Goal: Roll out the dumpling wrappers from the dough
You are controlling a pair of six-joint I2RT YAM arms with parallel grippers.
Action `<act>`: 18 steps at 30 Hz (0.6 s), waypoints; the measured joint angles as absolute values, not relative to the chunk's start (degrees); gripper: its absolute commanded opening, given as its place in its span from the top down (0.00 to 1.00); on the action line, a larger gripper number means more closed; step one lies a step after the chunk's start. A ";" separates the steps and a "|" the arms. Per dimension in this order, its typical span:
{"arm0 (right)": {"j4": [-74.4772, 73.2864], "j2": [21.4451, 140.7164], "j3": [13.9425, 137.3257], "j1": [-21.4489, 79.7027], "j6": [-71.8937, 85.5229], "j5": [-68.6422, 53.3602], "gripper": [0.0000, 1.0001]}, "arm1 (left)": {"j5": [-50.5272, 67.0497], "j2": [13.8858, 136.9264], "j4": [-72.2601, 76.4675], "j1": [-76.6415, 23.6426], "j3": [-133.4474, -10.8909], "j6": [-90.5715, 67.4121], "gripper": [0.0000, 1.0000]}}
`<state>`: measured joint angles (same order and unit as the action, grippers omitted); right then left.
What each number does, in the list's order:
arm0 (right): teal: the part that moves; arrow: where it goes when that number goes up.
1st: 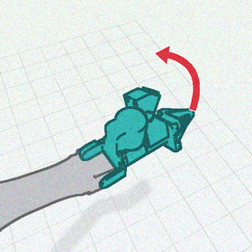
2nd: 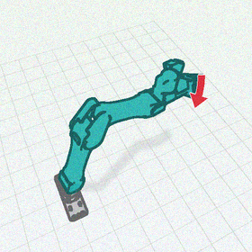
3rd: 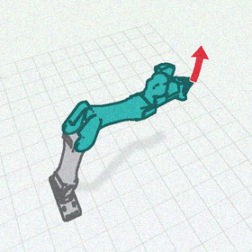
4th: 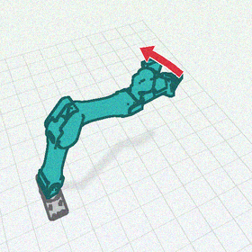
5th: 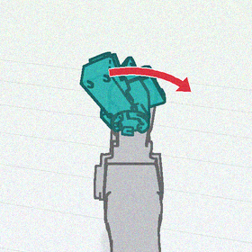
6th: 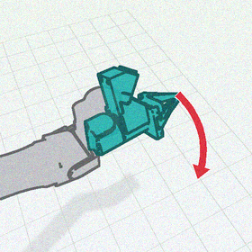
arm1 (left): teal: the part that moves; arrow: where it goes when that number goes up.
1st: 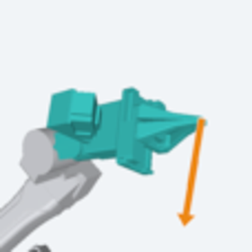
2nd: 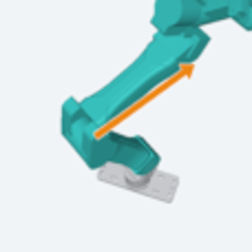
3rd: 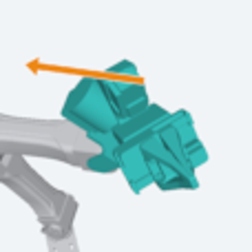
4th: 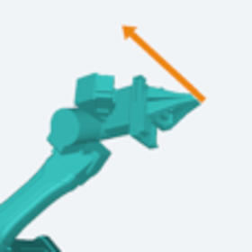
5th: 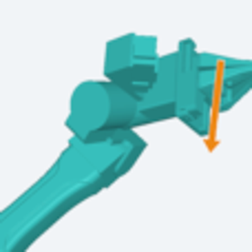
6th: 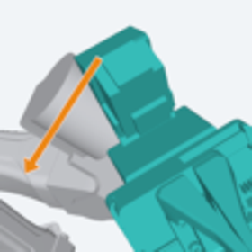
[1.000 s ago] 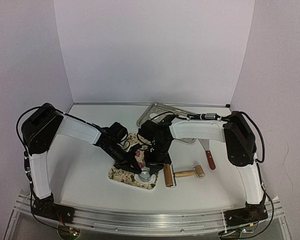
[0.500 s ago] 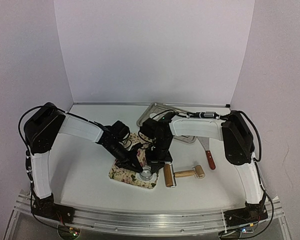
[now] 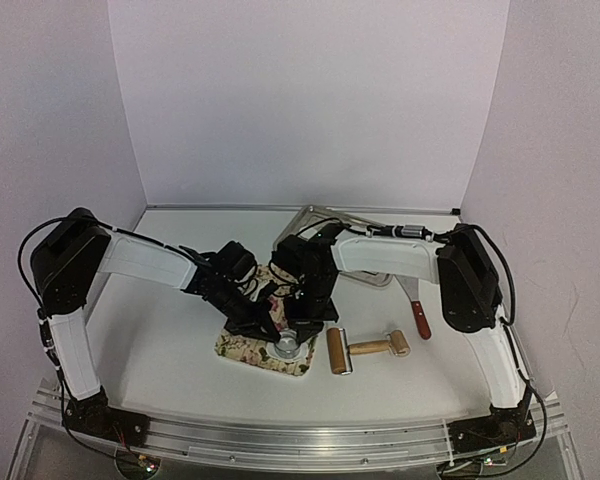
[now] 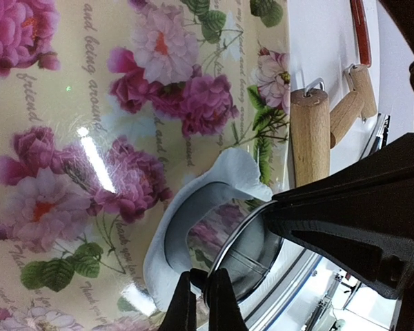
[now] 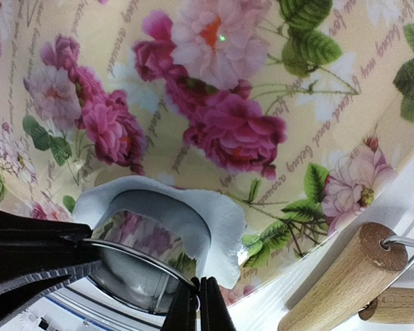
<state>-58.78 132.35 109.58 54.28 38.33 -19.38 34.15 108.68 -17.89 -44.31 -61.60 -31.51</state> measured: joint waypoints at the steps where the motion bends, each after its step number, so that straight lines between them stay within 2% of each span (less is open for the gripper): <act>1: -58.62 132.34 109.58 54.35 38.33 -19.13 1.00 | 33.97 108.58 -17.96 -44.31 -61.62 -31.56 0.99; 18: -55.17 133.67 112.41 55.47 38.37 -15.80 1.00 | 21.45 103.92 -24.49 -44.58 -61.90 -31.12 0.54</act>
